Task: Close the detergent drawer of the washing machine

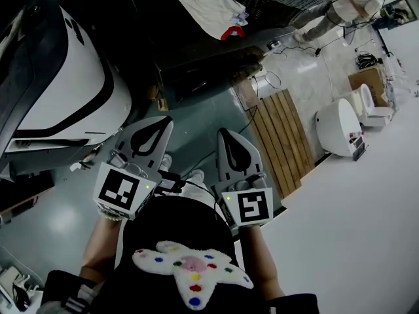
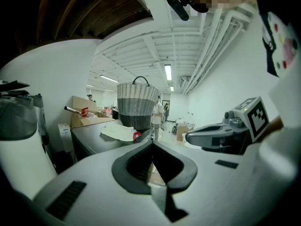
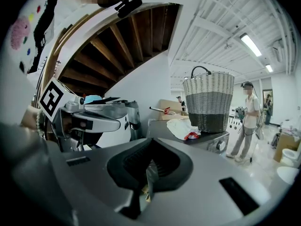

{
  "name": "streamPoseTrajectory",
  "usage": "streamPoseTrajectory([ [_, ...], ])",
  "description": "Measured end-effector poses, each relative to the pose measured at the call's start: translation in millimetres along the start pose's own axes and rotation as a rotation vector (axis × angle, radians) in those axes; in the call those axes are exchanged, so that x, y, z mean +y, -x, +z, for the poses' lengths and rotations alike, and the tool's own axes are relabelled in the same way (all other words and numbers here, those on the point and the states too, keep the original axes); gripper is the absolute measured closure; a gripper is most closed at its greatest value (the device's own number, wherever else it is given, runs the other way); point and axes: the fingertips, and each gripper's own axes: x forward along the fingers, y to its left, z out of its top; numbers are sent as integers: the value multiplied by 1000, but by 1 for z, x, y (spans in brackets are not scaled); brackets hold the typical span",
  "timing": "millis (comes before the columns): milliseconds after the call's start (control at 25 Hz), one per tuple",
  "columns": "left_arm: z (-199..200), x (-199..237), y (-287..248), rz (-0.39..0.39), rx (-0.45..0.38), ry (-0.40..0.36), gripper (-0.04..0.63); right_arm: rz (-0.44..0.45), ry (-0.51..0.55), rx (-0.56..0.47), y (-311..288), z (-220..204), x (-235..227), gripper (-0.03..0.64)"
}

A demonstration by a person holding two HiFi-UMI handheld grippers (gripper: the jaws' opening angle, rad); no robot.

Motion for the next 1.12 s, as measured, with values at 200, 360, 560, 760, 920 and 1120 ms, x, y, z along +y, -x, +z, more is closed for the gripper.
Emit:
streamPoseTrajectory([
  [200, -3, 0, 0, -2, 8, 0, 586, -1, 2, 2, -1, -1, 1, 612],
  [360, -4, 0, 0, -2, 4, 3, 586, -5, 2, 10, 0, -5, 1, 612],
  [560, -6, 1, 0, -2, 4, 5, 586, 0, 0, 19, -1, -9, 1, 612],
  [760, -5, 0, -1, -2, 0, 7, 586, 3, -3, 20, -2, -9, 1, 612],
  [920, -4, 1, -1, -2, 5, 8, 586, 10, -1, 26, -3, -10, 2, 612],
  [1120, -8, 4, -2, 13, 9, 14, 586, 14, -2, 44, -5, -17, 1, 612],
])
